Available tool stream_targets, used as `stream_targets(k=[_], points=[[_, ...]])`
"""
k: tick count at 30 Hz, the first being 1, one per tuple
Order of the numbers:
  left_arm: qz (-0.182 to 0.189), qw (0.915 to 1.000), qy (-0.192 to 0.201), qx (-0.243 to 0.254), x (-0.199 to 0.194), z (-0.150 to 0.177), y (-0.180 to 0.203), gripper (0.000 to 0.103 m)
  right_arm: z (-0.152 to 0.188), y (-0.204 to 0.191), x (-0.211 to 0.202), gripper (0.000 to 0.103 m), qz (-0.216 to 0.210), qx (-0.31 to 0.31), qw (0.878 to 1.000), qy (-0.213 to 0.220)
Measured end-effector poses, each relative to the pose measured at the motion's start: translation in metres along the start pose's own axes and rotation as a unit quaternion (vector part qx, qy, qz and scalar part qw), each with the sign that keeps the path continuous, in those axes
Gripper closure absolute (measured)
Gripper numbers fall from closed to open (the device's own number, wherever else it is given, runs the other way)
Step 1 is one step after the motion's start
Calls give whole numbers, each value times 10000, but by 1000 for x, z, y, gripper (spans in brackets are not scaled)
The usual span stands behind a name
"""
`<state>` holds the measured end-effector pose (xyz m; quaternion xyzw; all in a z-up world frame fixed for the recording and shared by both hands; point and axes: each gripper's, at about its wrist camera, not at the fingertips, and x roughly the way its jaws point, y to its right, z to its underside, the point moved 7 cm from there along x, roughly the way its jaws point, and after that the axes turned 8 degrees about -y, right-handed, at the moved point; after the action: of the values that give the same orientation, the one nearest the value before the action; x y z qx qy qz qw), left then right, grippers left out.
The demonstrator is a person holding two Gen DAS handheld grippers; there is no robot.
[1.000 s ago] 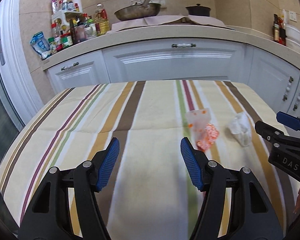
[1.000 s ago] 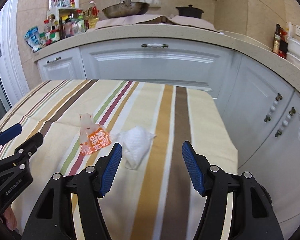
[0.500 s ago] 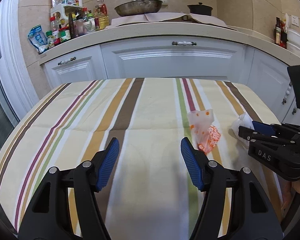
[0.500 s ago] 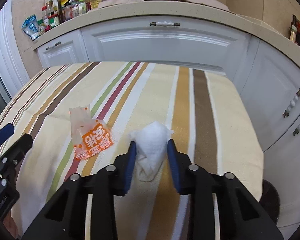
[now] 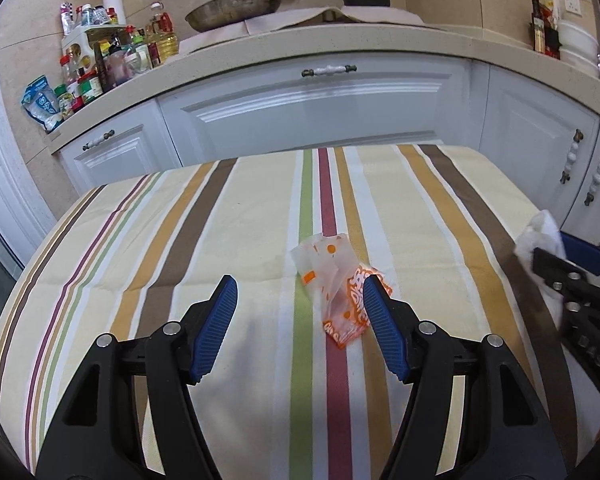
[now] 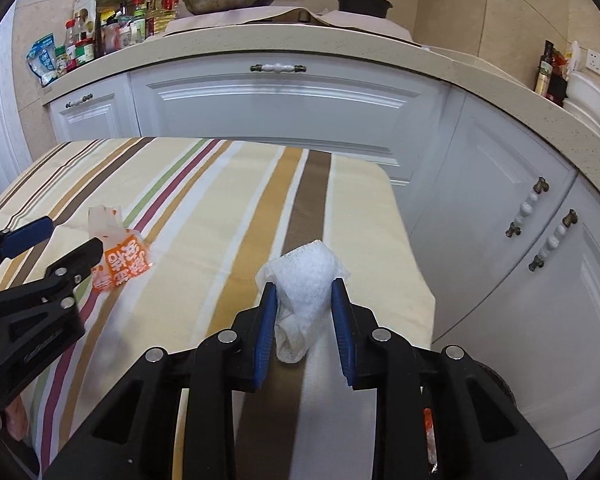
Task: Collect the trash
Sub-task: 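Grasp the orange-printed clear bag with the left gripper, then carry the tissue and orange-printed bag over the bin and release both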
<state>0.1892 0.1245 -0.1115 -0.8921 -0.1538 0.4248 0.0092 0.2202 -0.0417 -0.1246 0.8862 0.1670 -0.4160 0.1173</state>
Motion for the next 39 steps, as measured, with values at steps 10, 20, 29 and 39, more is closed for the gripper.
stream_targets(k=[10,20,29,39], points=[[125,9986,-491,146,32,-9,11,80,-2,9,-2,74,-136,94,9998,87],[279,9986,-373,259,16,1,13,90,6,12,-9,74,-132,144,9998,100],[373,9988,-190,270,-20,22,13,90,28,10,-24,74,-135,207,9996,102],[541,9982,35,247,-65,41,20,90,57,10,-55,74,-91,288,9994,179]])
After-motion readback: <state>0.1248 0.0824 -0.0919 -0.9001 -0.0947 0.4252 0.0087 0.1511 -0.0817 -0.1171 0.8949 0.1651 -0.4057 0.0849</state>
